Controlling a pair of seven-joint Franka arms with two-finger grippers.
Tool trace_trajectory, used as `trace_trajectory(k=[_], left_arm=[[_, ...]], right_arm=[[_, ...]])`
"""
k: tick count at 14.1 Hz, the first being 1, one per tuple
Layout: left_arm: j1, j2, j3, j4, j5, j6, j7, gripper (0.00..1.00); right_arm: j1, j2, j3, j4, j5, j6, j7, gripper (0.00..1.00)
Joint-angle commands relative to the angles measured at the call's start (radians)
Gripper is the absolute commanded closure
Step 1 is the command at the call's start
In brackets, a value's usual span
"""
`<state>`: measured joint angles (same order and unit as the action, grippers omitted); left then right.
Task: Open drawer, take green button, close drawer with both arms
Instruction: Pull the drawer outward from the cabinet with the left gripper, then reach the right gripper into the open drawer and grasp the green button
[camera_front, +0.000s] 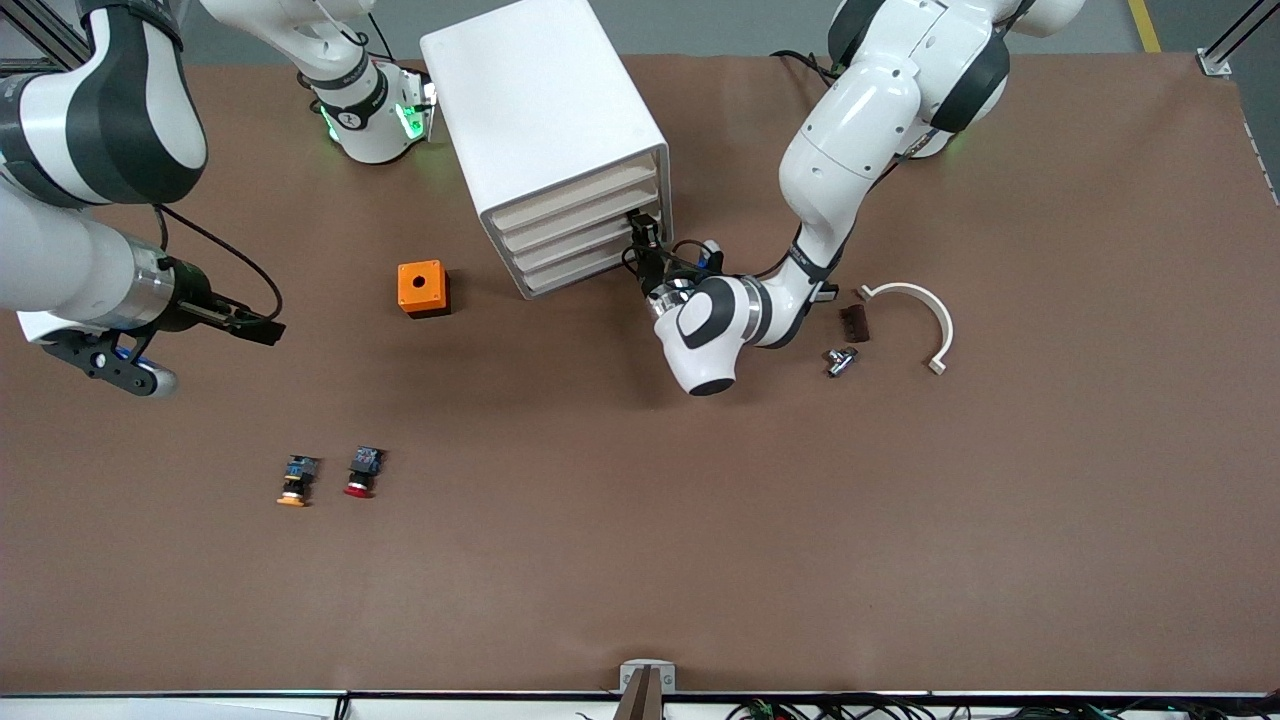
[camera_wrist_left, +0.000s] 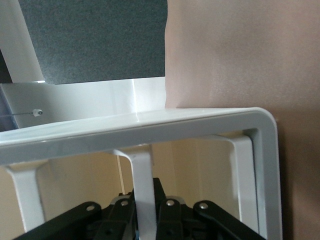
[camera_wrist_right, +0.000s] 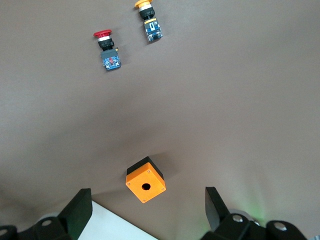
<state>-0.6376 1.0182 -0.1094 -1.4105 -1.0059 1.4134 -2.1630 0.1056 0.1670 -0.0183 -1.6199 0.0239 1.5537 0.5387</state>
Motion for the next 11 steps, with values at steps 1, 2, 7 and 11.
trace_trajectory(k=[1, 2, 7, 11], left_arm=[[0.006, 0.003, 0.005, 0.011, -0.034, -0.013, -0.003, 0.93], [0.01, 0.003, 0.005, 0.011, -0.036, -0.013, -0.003, 0.93], [0.064, 0.005, 0.013, 0.011, -0.078, -0.002, -0.003, 0.9], [0.143, 0.014, 0.014, 0.013, -0.128, 0.036, -0.005, 0.87]], right_arm=[[0.057, -0.017, 0.001, -0.021, 0.011, 0.005, 0.105, 0.0], [0.093, -0.017, 0.001, -0.024, 0.022, 0.019, 0.169, 0.0], [0.328, 0.0, 0.001, -0.038, 0.036, 0.156, 0.579, 0.0], [0.466, 0.066, 0.001, -0.035, 0.037, 0.281, 0.834, 0.0]])
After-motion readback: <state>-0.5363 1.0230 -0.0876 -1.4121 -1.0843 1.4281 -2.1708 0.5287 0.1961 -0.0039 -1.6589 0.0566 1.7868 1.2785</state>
